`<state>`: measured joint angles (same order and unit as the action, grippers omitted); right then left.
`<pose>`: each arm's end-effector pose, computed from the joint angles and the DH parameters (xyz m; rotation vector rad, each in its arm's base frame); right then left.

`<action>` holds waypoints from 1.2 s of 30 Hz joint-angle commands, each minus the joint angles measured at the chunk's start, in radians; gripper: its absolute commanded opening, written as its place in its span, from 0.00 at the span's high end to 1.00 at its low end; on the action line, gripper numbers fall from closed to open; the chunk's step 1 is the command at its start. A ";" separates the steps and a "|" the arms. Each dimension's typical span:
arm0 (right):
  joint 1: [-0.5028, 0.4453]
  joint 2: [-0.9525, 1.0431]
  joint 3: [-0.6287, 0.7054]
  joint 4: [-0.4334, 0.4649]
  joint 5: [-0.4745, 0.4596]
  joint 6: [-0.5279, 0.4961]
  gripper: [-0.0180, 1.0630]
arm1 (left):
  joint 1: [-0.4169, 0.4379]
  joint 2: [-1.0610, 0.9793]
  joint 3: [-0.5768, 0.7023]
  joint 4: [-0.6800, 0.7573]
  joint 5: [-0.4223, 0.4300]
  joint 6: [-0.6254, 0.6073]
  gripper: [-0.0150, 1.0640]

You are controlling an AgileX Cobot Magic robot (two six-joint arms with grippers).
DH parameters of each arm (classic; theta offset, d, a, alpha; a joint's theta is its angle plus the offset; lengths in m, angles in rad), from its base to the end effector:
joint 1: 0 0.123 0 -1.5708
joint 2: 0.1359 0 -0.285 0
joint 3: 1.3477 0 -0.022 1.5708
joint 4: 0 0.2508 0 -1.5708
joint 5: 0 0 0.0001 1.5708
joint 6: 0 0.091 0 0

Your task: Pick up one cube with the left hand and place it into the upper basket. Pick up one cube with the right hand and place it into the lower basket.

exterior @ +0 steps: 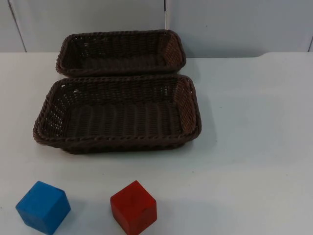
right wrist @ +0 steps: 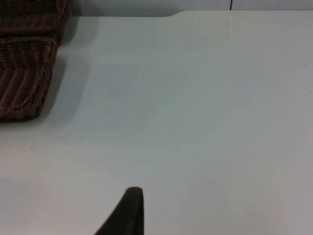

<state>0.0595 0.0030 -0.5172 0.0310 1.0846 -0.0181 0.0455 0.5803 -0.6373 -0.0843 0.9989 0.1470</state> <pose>-0.0075 0.0021 0.2802 -0.0818 2.0526 0.0628 0.0899 -0.0024 0.2995 0.0997 2.4190 -0.0190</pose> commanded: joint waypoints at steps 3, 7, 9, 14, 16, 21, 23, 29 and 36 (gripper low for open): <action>-0.006 -0.003 0.002 -0.003 -0.006 0.003 0.01 | -0.006 0.077 -0.047 -0.016 -0.015 0.024 0.06; -0.006 -0.003 0.002 -0.003 -0.006 0.003 0.01 | -0.035 0.137 -0.056 -0.040 -0.023 0.068 0.06; -0.006 -0.003 0.002 -0.003 -0.006 0.003 0.01 | -0.070 0.184 -0.056 -0.040 -0.026 0.084 0.06; -0.006 -0.003 0.002 -0.003 -0.006 0.003 0.01 | -0.133 0.292 -0.056 -0.028 -0.056 0.084 0.06; -0.006 -0.003 0.002 -0.003 -0.006 0.003 0.01 | -0.141 0.306 -0.056 -0.028 -0.063 0.084 0.06; -0.006 -0.003 0.002 -0.003 -0.006 0.003 0.01 | -0.201 0.416 -0.056 -0.028 -0.114 0.084 0.06; -0.006 -0.003 0.002 -0.003 -0.006 0.003 0.01 | -0.230 0.465 -0.056 -0.014 -0.134 0.080 0.06; -0.006 -0.003 0.002 -0.003 -0.006 0.003 0.01 | -0.282 0.538 -0.056 0.009 -0.158 0.083 0.06; -0.006 -0.003 0.002 -0.003 -0.006 0.003 0.01 | -0.349 0.640 -0.056 0.008 -0.252 0.076 0.06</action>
<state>0.0595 0.0030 -0.5172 0.0310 1.0846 -0.0181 -0.2949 1.2141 -0.6880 -0.0787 0.7657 0.2286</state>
